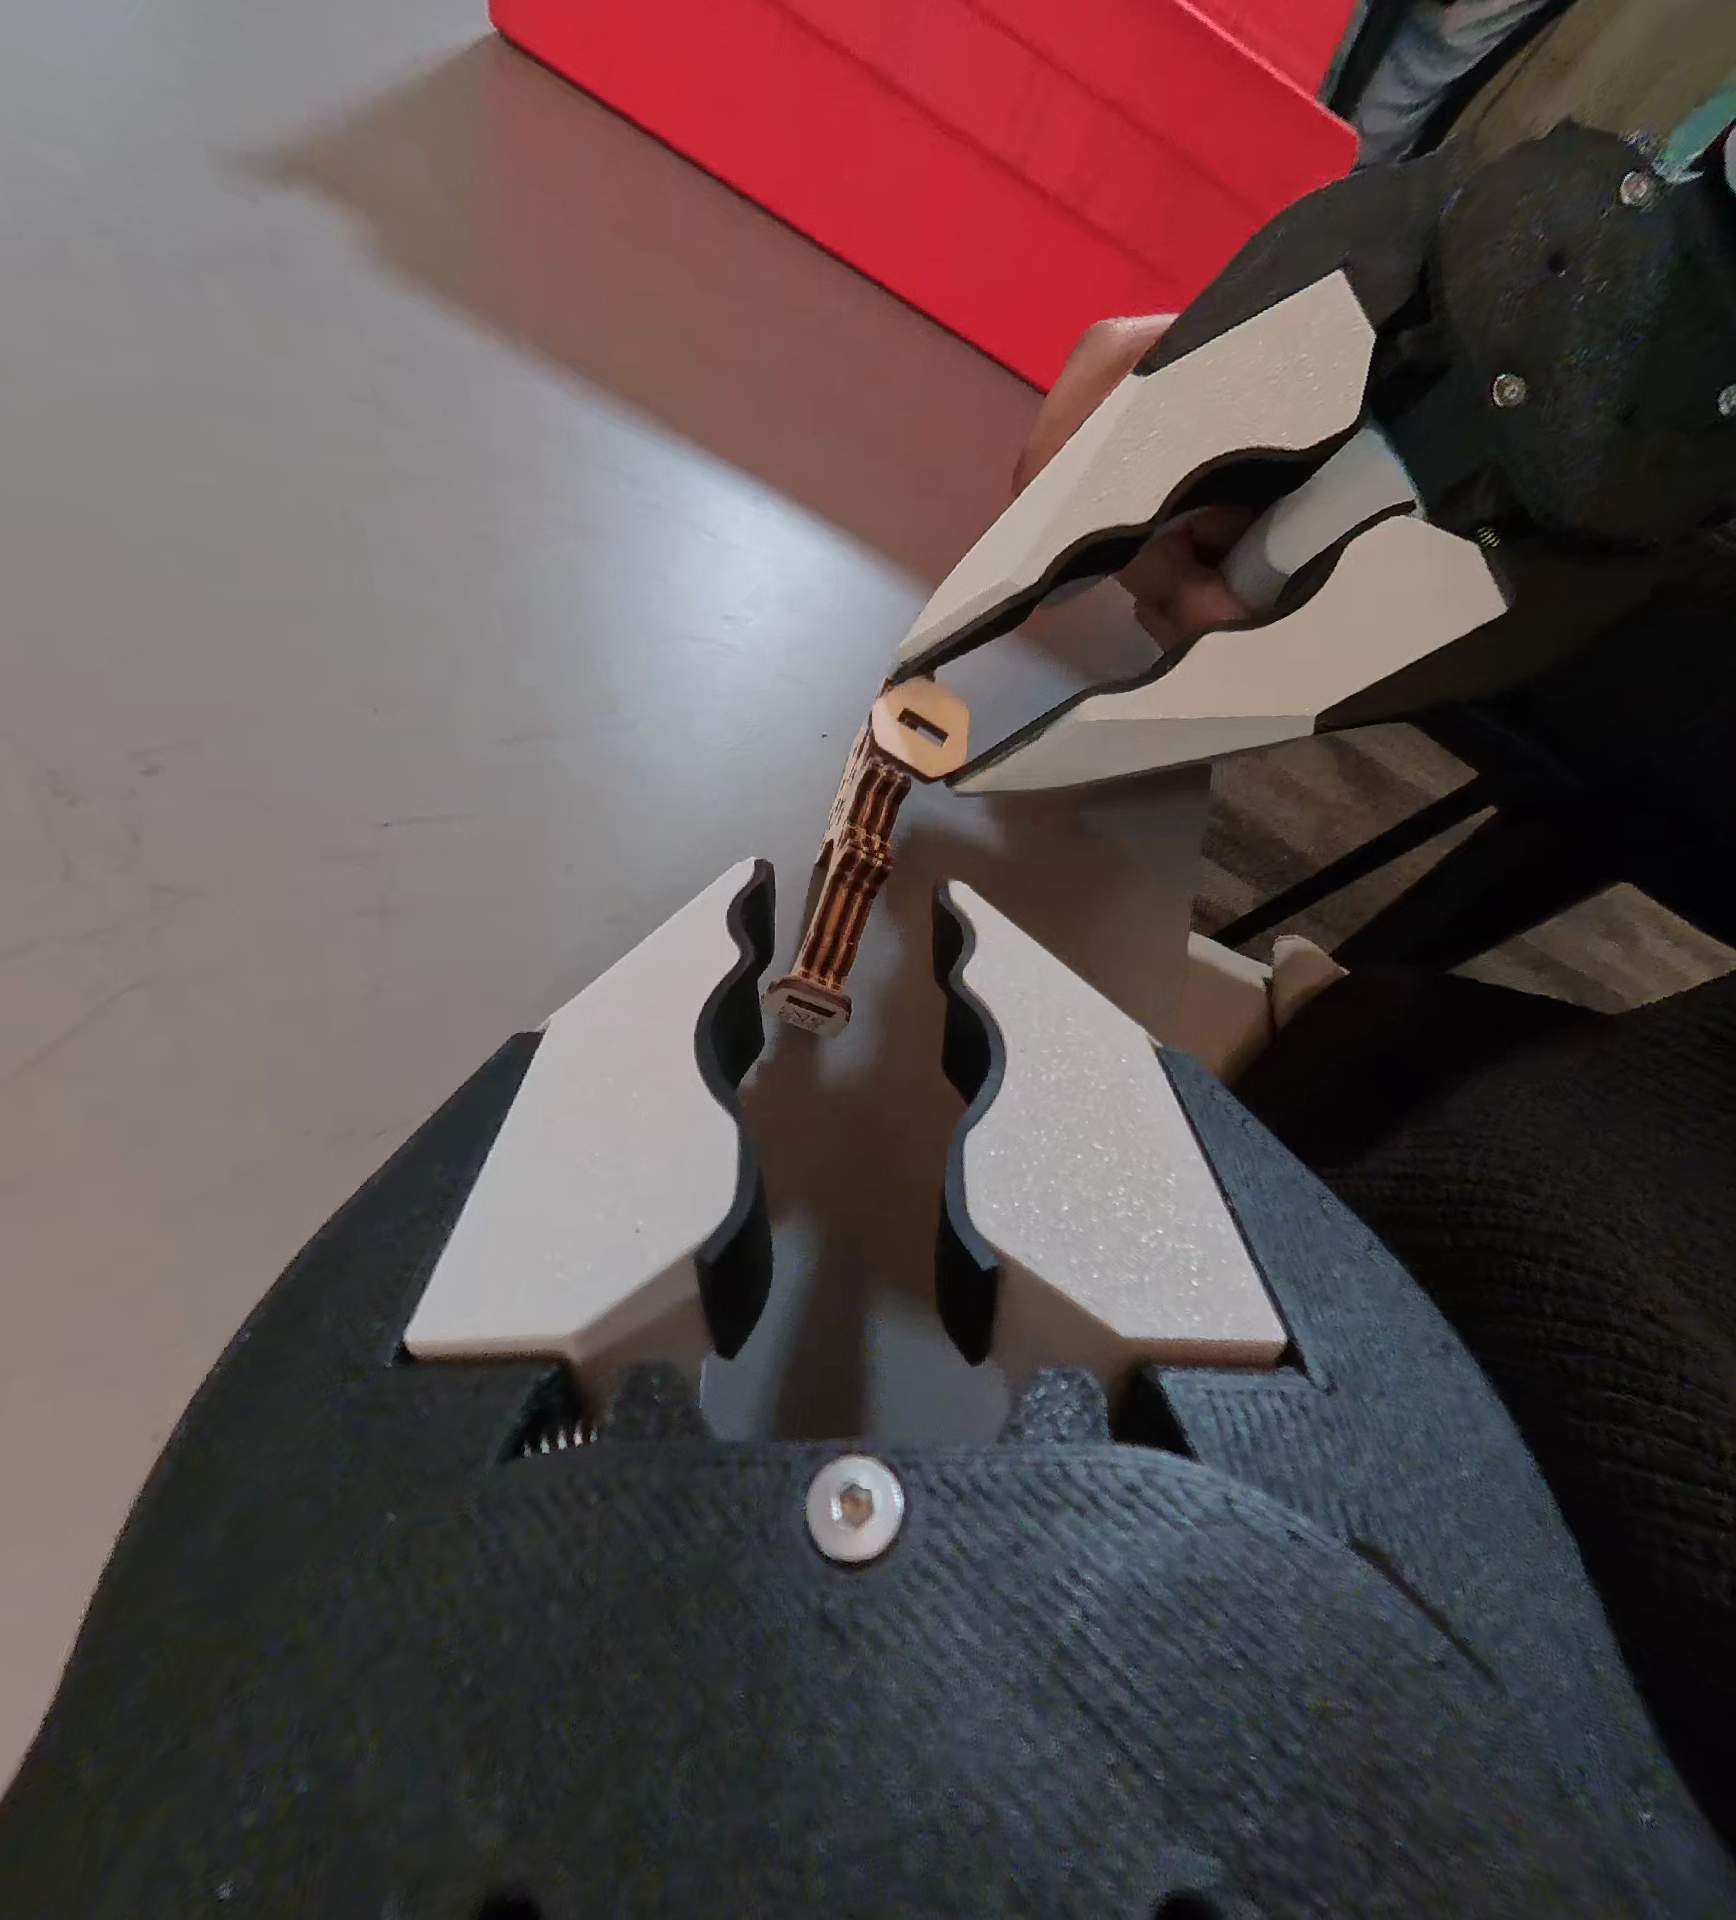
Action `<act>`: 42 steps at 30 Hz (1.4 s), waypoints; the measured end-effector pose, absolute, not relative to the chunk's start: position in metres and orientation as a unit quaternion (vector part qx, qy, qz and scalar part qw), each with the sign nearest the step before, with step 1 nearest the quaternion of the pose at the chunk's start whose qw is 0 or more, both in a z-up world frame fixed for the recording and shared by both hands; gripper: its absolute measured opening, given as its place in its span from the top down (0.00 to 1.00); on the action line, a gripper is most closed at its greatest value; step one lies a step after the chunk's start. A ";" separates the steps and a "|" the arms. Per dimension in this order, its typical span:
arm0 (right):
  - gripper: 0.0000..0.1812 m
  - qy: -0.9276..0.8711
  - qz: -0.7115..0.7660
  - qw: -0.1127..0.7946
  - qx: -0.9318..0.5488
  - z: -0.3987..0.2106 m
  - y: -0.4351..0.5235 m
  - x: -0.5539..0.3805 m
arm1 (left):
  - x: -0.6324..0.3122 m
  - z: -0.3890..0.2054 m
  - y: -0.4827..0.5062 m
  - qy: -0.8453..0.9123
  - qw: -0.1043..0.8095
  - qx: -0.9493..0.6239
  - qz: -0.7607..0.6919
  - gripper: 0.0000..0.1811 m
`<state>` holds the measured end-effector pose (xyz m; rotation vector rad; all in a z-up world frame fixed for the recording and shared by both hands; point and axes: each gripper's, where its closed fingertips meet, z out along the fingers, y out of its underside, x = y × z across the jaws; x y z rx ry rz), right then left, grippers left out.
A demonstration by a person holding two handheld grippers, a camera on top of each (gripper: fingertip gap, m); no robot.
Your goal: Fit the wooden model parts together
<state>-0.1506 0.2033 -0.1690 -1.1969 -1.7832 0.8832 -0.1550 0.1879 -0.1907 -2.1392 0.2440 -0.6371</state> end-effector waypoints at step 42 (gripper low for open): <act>0.90 -0.711 0.402 0.366 -0.446 -0.170 0.194 -0.145 | -0.143 -0.198 0.184 0.180 0.413 -0.866 -0.215 0.95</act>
